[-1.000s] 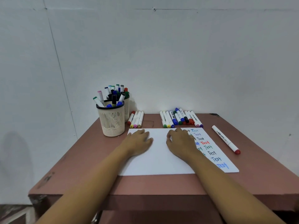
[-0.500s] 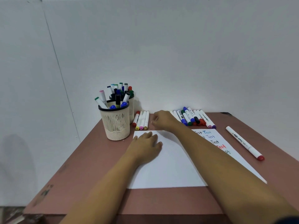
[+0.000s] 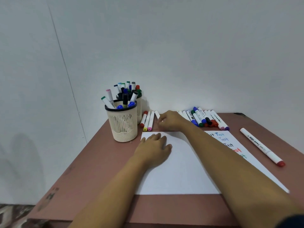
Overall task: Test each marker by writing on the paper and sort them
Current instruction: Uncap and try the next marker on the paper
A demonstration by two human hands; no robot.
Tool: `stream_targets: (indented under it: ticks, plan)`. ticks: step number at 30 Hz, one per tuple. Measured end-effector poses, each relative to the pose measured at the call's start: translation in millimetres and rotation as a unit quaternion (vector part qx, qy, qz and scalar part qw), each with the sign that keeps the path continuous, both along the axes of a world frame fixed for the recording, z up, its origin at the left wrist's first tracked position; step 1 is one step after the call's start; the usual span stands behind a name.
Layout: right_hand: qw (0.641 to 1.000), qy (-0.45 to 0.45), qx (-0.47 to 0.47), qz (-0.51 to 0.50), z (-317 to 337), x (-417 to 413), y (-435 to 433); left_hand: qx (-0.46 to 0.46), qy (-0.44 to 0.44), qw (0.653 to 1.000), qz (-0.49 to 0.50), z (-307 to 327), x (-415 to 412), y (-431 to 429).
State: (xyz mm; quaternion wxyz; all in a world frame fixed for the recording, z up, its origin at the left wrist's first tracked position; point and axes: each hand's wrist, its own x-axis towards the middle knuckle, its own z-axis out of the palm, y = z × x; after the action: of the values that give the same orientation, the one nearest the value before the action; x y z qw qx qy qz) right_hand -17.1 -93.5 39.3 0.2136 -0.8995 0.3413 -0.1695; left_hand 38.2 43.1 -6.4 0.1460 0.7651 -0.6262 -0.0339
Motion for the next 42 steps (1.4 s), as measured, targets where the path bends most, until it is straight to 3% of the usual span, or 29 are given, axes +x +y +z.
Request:
stream_targets:
  ticks: [4,8,10,14,19,25,32,37,42]
  plan:
    - [0.984,-0.163,0.037,-0.064,4.9,-23.9,-1.8,-0.003,0.047,0.999,0.015,8.4,-3.8,2.2]
    - [0.937,-0.324,0.089,-0.094,11.5,-54.5,-1.7,-0.078,0.216,0.972,0.052,21.5,-2.3,4.8]
    - [0.903,-0.397,0.131,-0.101,15.0,-73.4,3.9,-0.1,0.218,0.969,0.062,22.5,-1.1,6.3]
    - [0.855,-0.478,0.171,-0.109,18.1,-111.9,28.5,-0.157,0.122,0.978,0.068,16.9,-0.7,3.7]
    - [0.837,-0.494,0.213,-0.095,5.8,-137.2,51.2,-0.293,0.046,0.955,-0.025,14.3,-3.4,4.2]
    - [0.823,-0.494,0.276,-0.041,-4.9,-138.5,66.0,-0.244,0.02,0.967,-0.068,12.0,-11.8,7.1]
    - [0.776,-0.511,0.368,-0.03,-6.3,-135.8,70.0,-0.187,0.041,0.98,-0.048,15.0,-23.3,11.7]
    - [0.826,-0.423,0.371,-0.02,-15.8,-127.9,77.0,-0.182,0.035,0.981,-0.052,19.2,-30.0,13.4]
    - [0.835,-0.406,0.37,0.001,-19.1,-124.7,77.8,-0.187,0.048,0.978,-0.081,21.2,-34.7,17.3]
